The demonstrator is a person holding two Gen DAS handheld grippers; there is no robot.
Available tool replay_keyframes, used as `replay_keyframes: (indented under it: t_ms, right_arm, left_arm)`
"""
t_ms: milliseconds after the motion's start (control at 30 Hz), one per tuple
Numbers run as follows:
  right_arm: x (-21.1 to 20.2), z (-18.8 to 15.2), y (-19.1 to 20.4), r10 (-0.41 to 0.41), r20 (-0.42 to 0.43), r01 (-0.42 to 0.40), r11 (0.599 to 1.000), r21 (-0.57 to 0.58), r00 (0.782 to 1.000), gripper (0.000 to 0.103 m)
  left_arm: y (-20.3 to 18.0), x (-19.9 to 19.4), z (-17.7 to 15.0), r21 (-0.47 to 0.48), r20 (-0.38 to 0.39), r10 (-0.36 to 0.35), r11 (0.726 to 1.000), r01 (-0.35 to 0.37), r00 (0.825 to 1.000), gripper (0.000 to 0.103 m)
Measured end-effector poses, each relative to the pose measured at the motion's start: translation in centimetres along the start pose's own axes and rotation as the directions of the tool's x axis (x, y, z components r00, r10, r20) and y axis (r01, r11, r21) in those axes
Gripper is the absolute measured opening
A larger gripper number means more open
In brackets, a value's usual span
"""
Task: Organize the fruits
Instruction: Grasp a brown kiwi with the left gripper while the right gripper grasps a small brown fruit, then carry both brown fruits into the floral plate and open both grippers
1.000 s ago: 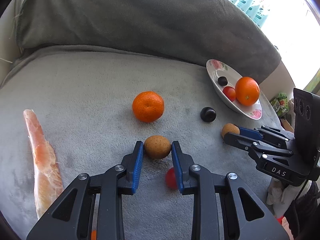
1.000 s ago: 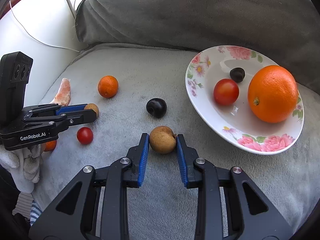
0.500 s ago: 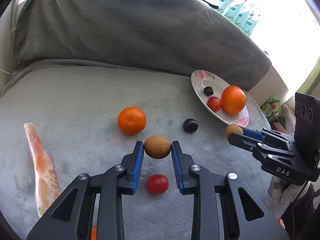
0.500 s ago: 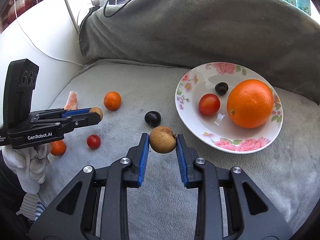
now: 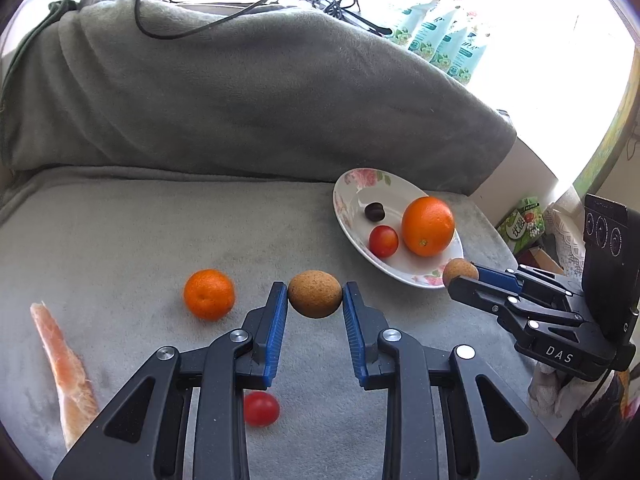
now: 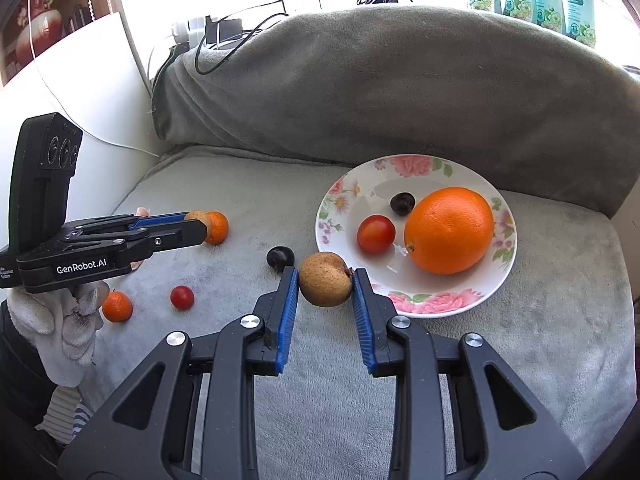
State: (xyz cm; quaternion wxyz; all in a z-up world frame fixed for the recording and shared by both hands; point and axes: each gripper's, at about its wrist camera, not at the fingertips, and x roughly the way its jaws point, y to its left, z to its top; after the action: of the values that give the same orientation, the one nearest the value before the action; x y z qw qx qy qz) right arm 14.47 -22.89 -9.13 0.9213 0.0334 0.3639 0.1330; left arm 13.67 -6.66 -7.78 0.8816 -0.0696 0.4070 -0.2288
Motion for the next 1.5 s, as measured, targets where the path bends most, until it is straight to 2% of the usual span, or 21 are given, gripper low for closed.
replay_keyframes:
  t_ms: [300, 533, 1167, 1500]
  right_arm:
    - [-0.4, -0.1, -1.0, -0.019, 0.007, 0.019, 1.0, 0.013, 1.0, 0.028]
    - [-0.2, -0.3, -1.8, -0.03, 0.001, 0.03, 0.999, 0.026, 1.0, 0.028]
    - [1.3, 0.0, -2.7, -0.031, -0.009, 0.031, 0.999, 0.044, 0.999, 0.028]
    - [2.1, -0.1, -2.9, -0.038, -0.026, 0.039, 0.998, 0.043, 0.999, 0.029]
  left_arm:
    - [-2.2, 1.9, 3.0, 0.048, 0.013, -0.023, 0.999, 0.022, 1.0, 0.027]
    - [-3.2, 4.1, 4.5, 0.076, -0.011, -0.028, 0.997, 0.028, 1.0, 0.027]
    - [-6.1, 8.5, 7.0, 0.158, -0.05, -0.014, 0.987, 0.022, 0.999, 0.027]
    - [-6.5, 9.4, 7.2, 0.162, -0.068, -0.024, 0.986, 0.035, 0.997, 0.027]
